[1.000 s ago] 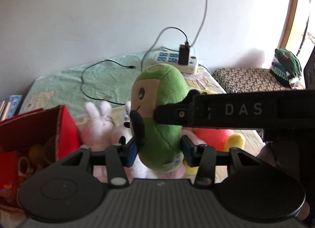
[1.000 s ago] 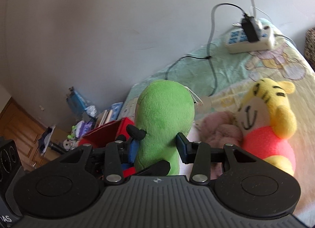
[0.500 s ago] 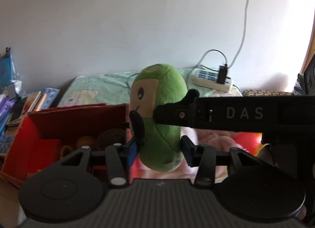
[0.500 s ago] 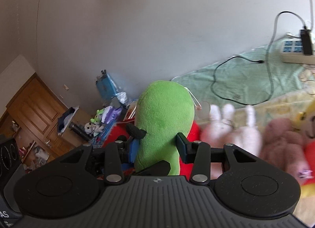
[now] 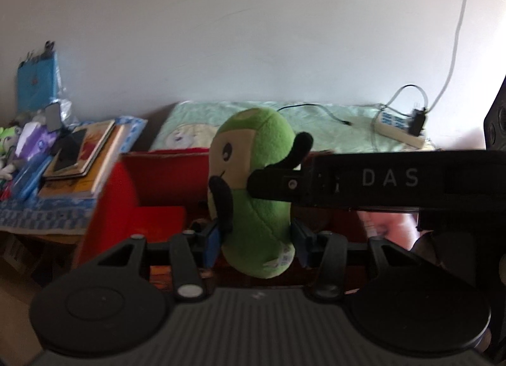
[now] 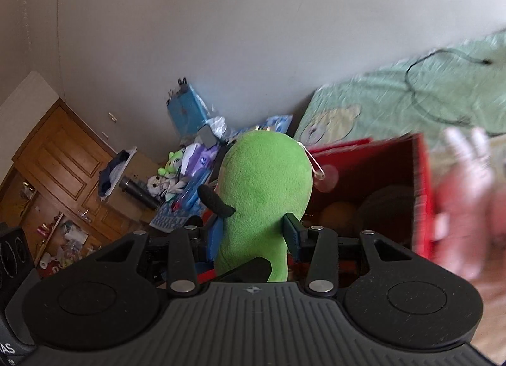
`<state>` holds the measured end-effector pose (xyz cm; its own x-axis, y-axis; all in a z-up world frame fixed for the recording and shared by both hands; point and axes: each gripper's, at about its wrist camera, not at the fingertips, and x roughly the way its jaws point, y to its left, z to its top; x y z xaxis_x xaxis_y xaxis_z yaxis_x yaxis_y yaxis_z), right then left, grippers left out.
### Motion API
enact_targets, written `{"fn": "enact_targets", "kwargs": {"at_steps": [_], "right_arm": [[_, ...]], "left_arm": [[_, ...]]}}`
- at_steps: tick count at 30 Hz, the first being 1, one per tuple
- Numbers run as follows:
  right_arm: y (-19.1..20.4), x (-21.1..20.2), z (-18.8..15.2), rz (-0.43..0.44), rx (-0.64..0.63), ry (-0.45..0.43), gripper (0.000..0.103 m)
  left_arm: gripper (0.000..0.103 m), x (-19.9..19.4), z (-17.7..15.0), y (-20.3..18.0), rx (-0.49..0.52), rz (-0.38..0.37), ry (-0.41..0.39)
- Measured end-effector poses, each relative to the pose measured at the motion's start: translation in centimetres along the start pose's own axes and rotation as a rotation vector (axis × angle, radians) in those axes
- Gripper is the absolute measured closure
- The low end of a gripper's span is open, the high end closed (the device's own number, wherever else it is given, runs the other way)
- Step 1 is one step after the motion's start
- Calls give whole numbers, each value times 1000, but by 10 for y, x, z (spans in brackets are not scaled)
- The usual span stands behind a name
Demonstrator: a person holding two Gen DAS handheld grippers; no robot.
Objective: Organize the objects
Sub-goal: 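Lift the green plush with the right gripper toward the red box, then lower the green plush into the red box and open the right gripper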
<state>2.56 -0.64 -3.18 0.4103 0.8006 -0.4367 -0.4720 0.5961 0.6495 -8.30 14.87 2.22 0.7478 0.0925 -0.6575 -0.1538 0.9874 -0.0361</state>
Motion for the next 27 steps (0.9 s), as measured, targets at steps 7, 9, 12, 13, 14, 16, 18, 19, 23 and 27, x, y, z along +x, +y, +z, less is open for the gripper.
{"fn": "enact_targets", "kwargs": {"at_steps": [7,9,12,13,14,16,18,19,23,27], "right_arm": [[14,53,-9,7,68,92,59],[15,67,-11,4,95,119,59],[12,84,-14,8,153,158,59],[11,89,-15,10,174,171,59],[10,93,-15,11,190,182,59],[8,101,-16,11,220,206,59],[7,108,-17,8,247,225,59],[6,111,-18,7,257,230,59],[8,116,-17,-1,248,242,59],[0,118,-18,3,283,264,57]], "left_arm": [[55,22,-9,56,-17,52,60],[55,29,-11,69,-22,63,76],[55,39,-12,85,-25,76,99],[55,42,-13,89,-26,80,105],[55,45,-14,93,-28,82,110],[55,51,-15,102,-36,84,124],[55,55,-15,109,-50,82,138],[55,57,-15,112,-57,79,144],[55,62,-15,116,-55,81,153],[47,64,-17,114,-28,74,150]]}}
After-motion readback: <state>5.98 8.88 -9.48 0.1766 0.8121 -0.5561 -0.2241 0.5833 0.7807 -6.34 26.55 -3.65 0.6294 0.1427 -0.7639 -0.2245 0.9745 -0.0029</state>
